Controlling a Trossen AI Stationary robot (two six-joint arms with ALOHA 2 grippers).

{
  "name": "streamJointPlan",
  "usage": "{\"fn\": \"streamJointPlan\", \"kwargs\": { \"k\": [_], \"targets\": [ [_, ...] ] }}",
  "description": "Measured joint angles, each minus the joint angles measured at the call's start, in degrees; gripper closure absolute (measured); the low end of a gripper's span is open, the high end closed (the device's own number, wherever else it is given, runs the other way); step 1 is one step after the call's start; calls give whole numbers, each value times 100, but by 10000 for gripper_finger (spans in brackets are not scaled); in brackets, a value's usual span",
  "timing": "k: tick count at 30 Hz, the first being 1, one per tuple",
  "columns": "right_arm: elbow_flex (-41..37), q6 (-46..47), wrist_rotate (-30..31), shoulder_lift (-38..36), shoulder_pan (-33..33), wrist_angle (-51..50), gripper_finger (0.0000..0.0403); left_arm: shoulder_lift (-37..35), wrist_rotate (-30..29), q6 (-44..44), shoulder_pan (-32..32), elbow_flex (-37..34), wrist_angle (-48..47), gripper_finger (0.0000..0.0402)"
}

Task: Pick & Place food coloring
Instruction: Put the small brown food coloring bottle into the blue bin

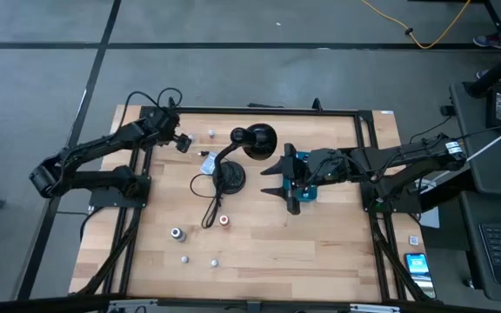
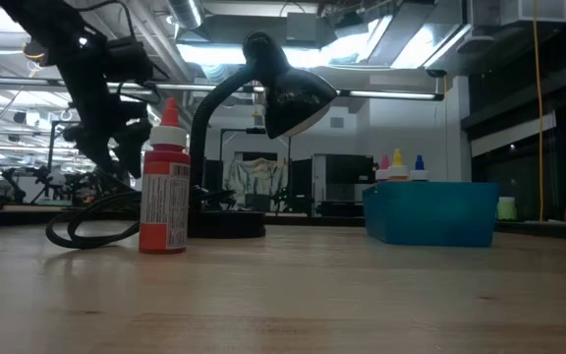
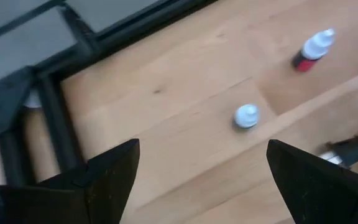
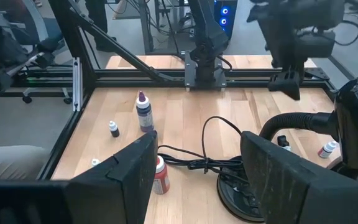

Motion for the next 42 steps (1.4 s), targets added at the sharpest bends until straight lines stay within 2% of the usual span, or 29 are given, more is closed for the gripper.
{"fn": "streamJointPlan", "kwargs": {
  "k": [7, 12, 22, 29, 35, 42],
  "targets": [
    [-1, -113, -2, 0, 0, -42, 172, 89, 23, -233, -181, -483, 779, 56],
    [-2, -107, 0, 0, 0, -288, 172, 88, -252, -288, -475, -967, 1263, 56],
    [-2, -116, 1, 0, 0, -181, 172, 87, -397, -357, -766, -1749, 2565, 56],
    [-2, -115, 2, 0, 0, 8, 172, 89, -354, -348, -766, -2048, 3105, 56],
    [-2, -114, 4, 0, -1, 144, 172, 116, -236, -326, -790, -2054, 3159, 56],
    [-2, -100, 5, 2, -1, 147, 172, 722, -278, -282, -946, -2054, 3639, 56]
  ]
}}
